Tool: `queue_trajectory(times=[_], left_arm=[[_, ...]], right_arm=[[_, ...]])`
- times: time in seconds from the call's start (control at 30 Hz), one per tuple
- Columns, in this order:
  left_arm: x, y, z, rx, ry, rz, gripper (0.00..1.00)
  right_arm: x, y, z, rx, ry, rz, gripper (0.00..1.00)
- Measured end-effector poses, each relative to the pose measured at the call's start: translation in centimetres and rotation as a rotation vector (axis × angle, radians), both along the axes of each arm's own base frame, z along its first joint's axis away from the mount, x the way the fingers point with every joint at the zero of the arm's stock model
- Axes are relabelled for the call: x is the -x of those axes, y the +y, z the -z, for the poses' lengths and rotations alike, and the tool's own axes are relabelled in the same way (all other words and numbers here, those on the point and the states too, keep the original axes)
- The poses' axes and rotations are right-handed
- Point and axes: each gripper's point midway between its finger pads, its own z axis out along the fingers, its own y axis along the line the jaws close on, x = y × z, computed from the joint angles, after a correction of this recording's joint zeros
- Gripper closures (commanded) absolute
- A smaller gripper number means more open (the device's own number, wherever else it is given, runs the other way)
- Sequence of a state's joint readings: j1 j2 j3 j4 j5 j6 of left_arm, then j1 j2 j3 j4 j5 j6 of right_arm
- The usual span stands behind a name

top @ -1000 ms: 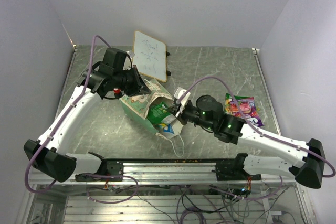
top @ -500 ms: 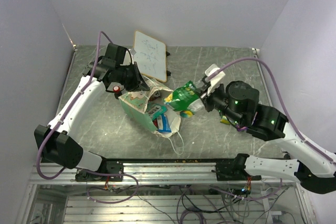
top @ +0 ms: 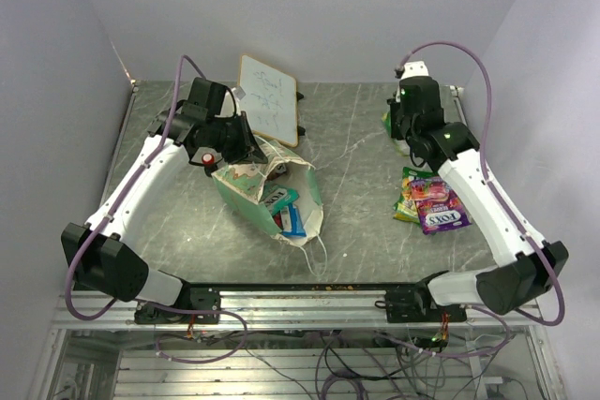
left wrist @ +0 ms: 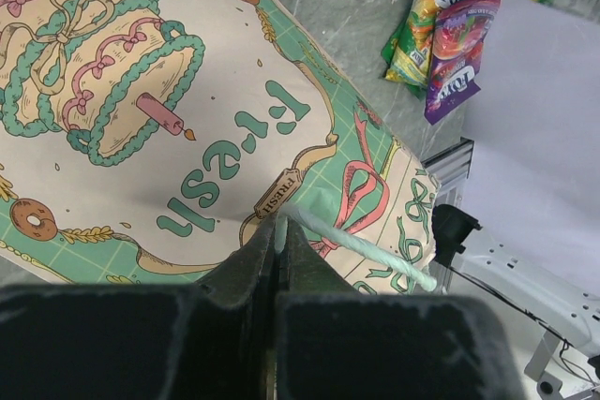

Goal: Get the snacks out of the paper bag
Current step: Place the snack at the center of the board.

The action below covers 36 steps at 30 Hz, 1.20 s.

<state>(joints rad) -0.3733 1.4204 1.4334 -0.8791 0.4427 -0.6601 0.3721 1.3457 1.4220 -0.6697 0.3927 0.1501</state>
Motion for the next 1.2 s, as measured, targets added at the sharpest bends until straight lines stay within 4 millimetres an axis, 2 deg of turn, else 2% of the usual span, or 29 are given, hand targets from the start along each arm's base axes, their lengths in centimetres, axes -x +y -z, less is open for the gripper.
queue_trajectory(times=[0.17,0.33,0.43,0.5,0.73,0.87,0.97,1.2], left_arm=[[0.4,-0.5,0.0,0.005,0.002,0.02,0.93],[1.0,-1.2,-0.1,0.007,0.001,0.051,0.93],[1.4,-1.7,-0.1,0.005,-0.002,0.072,0.93],[1.6,-1.9,-0.1,0.004,-0.004,0.083,0.93],[2.0,-2.3,0.0,-0.001,-0.009,0.107,0.93],[1.7,-2.5,-0.6,-0.005,-0.026,0.119,0.93],[1.6,-2.7,-1.0,-0.006,-0.041,0.126,0.93],[1.6,-2.7,-0.5,-0.017,-0.024,0.132,0.93]], right_arm=[[-0.2,-3.2,0.0,-0.185,-0.018,0.173,1.0],[1.1,-6.8,0.5,-0.359,-0.051,0.334,1.0],[2.1,-8.5,1.9,-0.433,-0.053,0.404,1.0],[2.8,-10.0,3.8,-0.485,-0.042,0.462,1.0],[6.8,-14.6,12.9,-0.628,0.04,0.686,1.0],[9.9,-15.7,18.1,-0.663,0.146,0.804,1.0],[11.1,-15.8,20.2,-0.672,0.197,0.845,1.0],[11.3,-15.7,22.4,-0.672,0.241,0.854,1.0]])
